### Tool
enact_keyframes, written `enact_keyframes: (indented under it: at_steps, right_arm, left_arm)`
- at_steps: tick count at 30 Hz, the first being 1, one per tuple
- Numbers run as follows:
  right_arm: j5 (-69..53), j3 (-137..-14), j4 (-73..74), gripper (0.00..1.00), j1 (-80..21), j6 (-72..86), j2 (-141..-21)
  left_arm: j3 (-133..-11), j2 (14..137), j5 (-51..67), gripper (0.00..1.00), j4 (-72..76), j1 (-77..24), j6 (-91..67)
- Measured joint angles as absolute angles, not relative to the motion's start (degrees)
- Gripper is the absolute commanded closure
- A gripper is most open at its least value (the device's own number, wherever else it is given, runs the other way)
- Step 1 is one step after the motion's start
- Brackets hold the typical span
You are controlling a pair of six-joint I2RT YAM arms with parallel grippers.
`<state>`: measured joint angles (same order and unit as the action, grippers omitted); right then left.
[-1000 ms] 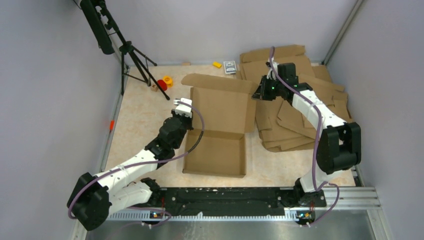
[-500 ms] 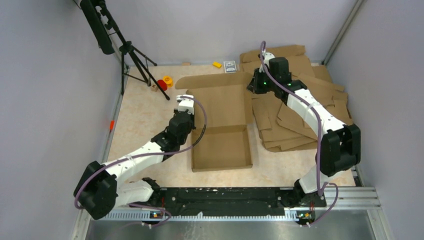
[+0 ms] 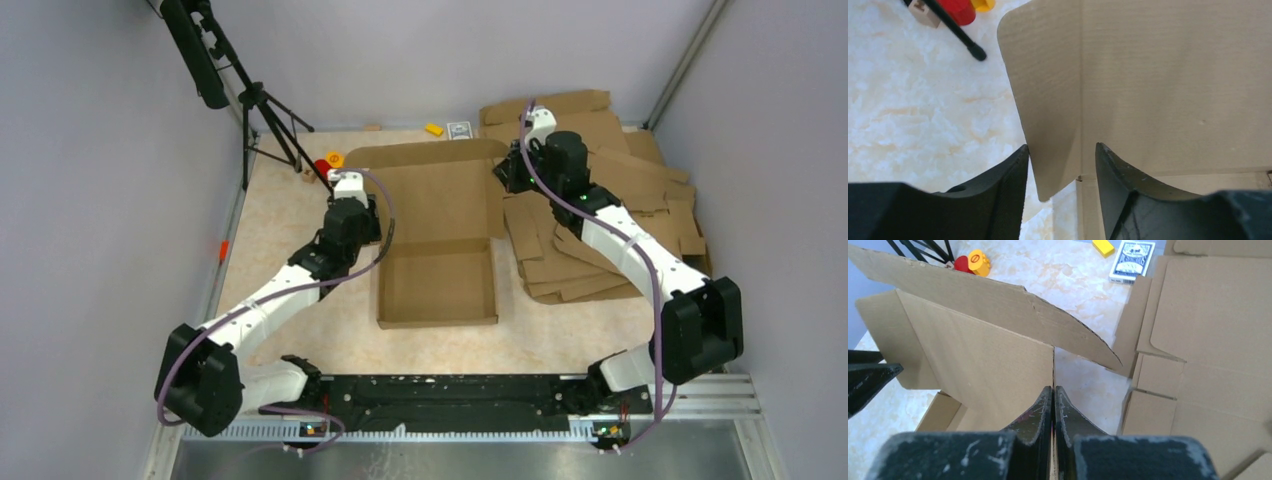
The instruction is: Fold the paper box
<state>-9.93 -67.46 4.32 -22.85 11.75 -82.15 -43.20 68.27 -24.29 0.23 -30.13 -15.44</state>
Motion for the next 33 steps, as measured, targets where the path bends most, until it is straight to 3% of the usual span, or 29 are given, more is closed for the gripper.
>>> enact_keyframes:
  at_steps: [18,26,33]
  right_arm:
    - [-13.4,-64.1,-1.8,1.0,-22.9,6.5,-79.5]
    - [-13.7,-64.1,-1.7,1.0,-22.9,5.9,-79.5]
    - [-14.4,-64.1,-1.7,1.0,-22.9,6.0,-79.5]
  left_arm:
    - [-48.1,64.6,-12.9,0.18,-9.5,-19.9,-17.4]
    - [-48.0,60.2,-2.9,0.19,-7.4,-13.4,-15.1]
    - [-52.0,66.7,4.5,0.21,-7.4,-10.0,-15.6]
